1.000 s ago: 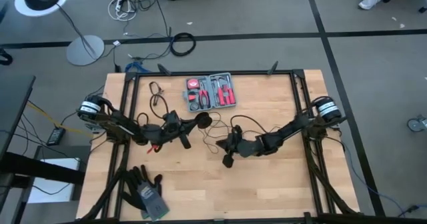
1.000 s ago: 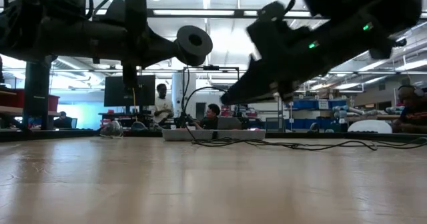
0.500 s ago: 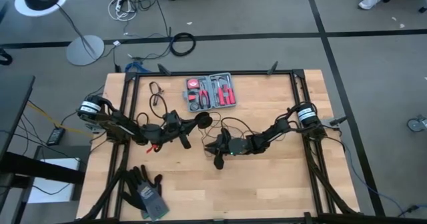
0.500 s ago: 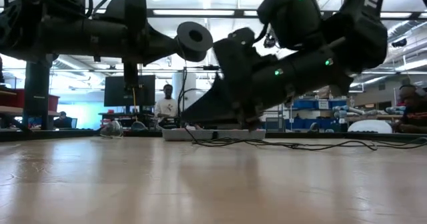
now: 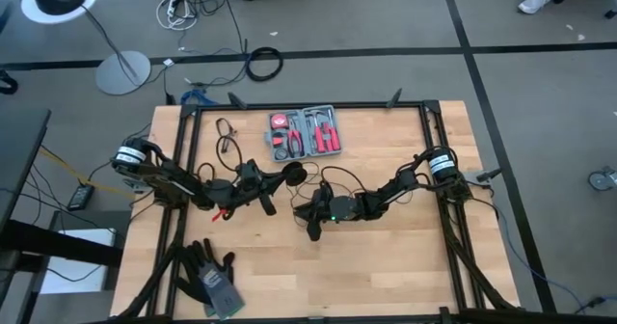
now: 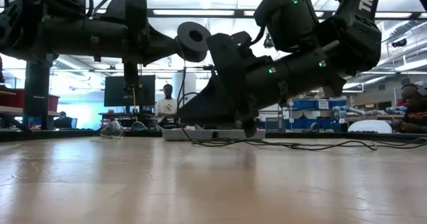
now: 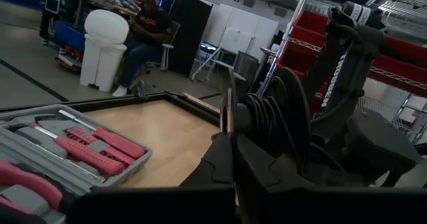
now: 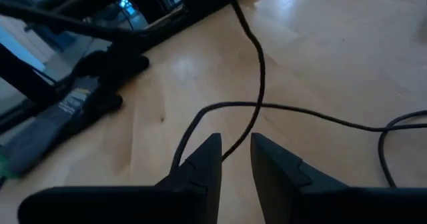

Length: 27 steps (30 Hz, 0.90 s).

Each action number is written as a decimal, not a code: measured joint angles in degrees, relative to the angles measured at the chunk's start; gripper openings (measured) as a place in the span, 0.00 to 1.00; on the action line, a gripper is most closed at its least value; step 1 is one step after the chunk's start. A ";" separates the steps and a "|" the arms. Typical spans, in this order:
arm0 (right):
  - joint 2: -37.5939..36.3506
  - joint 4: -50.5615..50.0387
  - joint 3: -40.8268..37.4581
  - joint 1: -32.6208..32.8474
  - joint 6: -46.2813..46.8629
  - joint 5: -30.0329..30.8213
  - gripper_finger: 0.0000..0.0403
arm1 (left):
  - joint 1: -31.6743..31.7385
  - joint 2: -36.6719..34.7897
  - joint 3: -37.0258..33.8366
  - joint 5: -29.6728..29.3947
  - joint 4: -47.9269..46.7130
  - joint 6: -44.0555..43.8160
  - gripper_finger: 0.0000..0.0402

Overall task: Coil cords
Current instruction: Coil the black wire onto the black spool

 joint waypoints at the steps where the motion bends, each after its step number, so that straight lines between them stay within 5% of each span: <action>1: 0.00 0.17 0.00 -0.15 0.42 -0.22 0.20 | 0.00 0.00 0.00 -0.02 -0.17 0.00 0.00; 21: 0.00 0.24 0.02 -2.19 -0.04 -3.22 0.19 | 0.00 0.00 2.49 1.88 -0.07 1.70 0.00; 27: 0.00 -0.15 0.02 -2.19 -0.47 -3.22 0.10 | 0.00 0.00 2.49 1.87 0.20 1.70 0.00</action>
